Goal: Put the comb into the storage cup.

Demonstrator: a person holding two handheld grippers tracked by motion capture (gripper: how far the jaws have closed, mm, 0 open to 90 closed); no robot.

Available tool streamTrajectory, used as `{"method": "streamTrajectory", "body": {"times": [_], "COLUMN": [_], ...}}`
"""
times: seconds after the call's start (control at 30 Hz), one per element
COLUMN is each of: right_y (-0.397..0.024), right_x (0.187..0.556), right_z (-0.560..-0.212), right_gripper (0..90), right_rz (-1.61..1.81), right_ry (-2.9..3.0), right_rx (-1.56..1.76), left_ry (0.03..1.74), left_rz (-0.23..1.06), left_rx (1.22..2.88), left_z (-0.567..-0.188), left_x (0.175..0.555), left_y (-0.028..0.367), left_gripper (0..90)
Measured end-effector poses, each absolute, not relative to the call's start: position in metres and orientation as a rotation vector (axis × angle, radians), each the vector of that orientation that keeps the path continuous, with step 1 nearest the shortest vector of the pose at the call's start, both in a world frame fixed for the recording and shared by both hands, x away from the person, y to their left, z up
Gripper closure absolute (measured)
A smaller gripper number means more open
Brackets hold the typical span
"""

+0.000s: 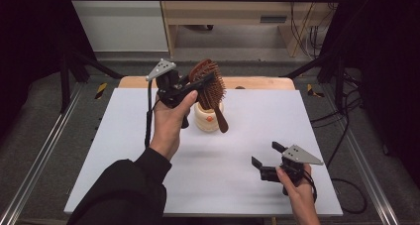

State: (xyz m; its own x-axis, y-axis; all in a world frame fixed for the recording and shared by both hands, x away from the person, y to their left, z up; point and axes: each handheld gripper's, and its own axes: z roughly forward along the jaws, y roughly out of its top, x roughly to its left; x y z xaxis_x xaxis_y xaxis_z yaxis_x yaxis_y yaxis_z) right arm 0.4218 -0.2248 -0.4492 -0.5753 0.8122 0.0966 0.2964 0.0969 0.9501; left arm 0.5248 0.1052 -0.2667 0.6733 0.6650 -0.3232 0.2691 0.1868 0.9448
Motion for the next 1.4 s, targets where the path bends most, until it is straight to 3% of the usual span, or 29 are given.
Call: {"method": "streamTrajectory", "body": {"times": [1.4], "right_y": [-0.227], "right_x": [0.421], "right_z": [-0.449], "right_gripper": [4.7], "right_rz": [1.496], "right_ry": [1.912], "right_rx": [1.075], "left_ry": [0.857], "left_rz": [0.392], "left_rx": [1.319], "left_z": [-0.243], "left_x": [0.558], "left_y": [0.110], "left_gripper": [51.4]}}
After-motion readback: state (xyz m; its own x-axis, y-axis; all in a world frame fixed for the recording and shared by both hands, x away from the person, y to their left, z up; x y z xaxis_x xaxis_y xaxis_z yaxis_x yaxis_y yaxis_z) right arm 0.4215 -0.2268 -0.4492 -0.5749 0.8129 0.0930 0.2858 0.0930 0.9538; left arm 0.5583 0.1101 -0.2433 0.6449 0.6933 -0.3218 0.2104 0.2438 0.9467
